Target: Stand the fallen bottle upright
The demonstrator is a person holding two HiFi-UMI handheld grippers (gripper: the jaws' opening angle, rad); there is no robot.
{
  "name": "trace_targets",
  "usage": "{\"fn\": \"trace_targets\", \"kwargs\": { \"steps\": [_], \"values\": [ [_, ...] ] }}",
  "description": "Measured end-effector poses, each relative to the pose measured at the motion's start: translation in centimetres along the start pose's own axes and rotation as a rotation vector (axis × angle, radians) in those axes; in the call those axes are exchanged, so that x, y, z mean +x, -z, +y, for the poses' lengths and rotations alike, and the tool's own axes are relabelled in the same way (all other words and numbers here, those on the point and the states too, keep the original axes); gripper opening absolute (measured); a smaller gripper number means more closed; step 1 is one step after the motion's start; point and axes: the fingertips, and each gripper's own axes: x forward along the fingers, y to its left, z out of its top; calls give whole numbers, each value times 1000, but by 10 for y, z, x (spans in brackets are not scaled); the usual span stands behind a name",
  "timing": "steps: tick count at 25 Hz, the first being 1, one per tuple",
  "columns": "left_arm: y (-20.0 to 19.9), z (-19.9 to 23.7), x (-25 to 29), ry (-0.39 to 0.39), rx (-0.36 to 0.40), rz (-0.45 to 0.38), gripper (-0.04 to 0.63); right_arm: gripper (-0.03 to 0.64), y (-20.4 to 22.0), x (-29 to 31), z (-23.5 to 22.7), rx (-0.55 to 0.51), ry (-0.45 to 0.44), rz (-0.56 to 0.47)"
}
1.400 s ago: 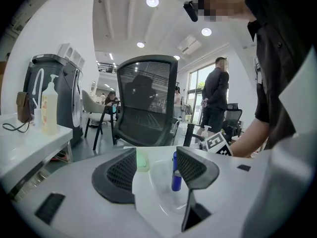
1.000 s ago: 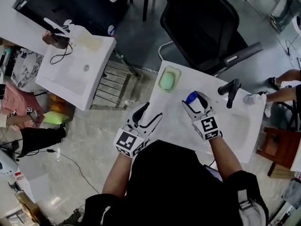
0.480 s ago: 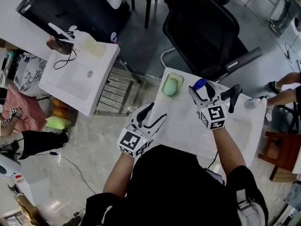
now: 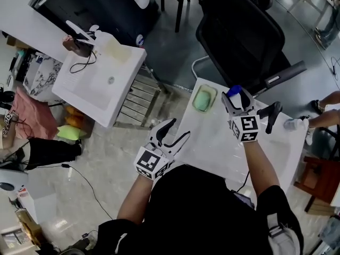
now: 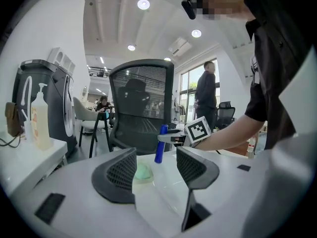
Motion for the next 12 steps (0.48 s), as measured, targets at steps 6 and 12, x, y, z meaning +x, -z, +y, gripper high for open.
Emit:
{"fn": "trace_targets", "kwargs": {
  "steps": [6, 12],
  "values": [
    [5, 1, -6, -26, -14, 8, 265, 284, 11, 4, -3, 7, 18, 0],
    [8, -4, -10, -36, -36, 2, 265, 284, 11, 4, -3, 17, 36, -24]
  ]
}}
